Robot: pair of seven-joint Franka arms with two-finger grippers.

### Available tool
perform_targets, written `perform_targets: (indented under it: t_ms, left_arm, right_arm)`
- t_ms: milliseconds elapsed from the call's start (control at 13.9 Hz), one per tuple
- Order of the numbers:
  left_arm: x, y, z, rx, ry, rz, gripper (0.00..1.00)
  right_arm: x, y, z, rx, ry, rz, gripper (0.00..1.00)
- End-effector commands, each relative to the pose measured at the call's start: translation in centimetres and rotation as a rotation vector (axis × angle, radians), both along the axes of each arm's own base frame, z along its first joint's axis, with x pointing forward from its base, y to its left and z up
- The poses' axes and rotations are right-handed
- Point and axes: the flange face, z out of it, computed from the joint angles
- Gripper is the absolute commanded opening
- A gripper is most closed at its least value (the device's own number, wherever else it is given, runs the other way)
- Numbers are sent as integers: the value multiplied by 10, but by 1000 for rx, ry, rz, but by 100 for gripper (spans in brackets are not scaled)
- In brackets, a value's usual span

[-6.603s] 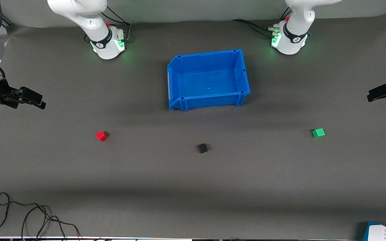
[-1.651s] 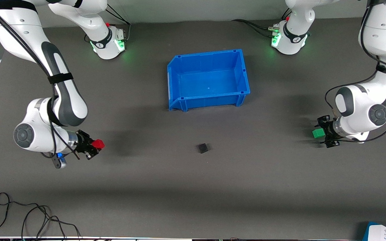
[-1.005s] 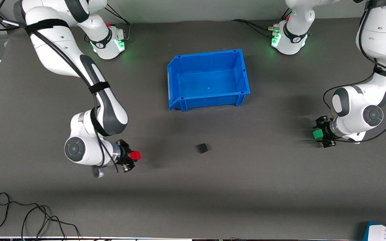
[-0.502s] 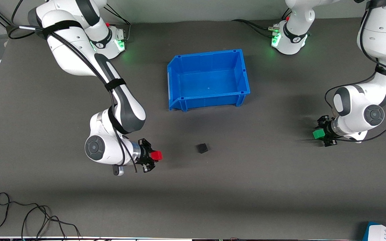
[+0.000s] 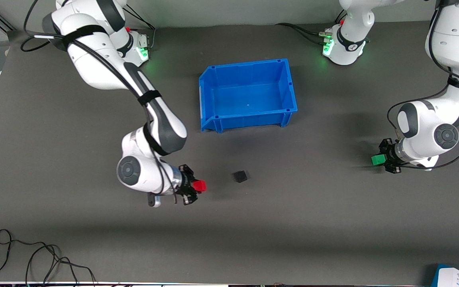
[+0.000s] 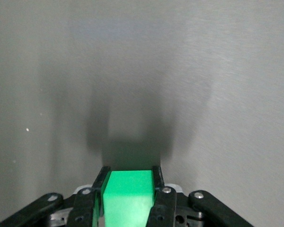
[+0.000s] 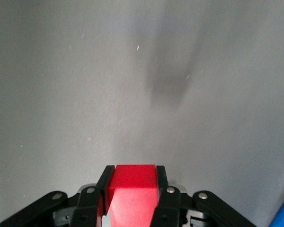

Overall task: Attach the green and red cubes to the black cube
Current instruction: 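Carry the red cube with the right gripper beside the black cube, then carry the green cube with the left gripper toward the black cube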

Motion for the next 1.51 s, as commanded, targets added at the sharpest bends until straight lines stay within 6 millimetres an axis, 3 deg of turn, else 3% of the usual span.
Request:
perform_targets:
  t_ms: [0, 287, 502, 861, 1148, 1435]
  left_arm:
    - [18, -37, 37, 15, -2, 6, 0]
    - [38, -106, 61, 14, -32, -21, 0]
    - [47, -160, 71, 9, -67, -38, 0]
    - [52, -239, 86, -14, -108, -24, 0]
    - [54, -280, 76, -22, -104, 32, 0]
    - [43, -316, 70, -57, -83, 29, 0]
  right_arm:
    - [4, 35, -24, 69, -16, -38, 14]
    - [-3, 56, -58, 85, -34, -39, 14]
    - [-22, 86, -73, 38, -50, 38, 14]
    - [-29, 85, -98, 10, -23, 49, 14]
    - [-29, 85, -99, 13, -15, 30, 14]
    - [-31, 88, -100, 18, -10, 24, 14]
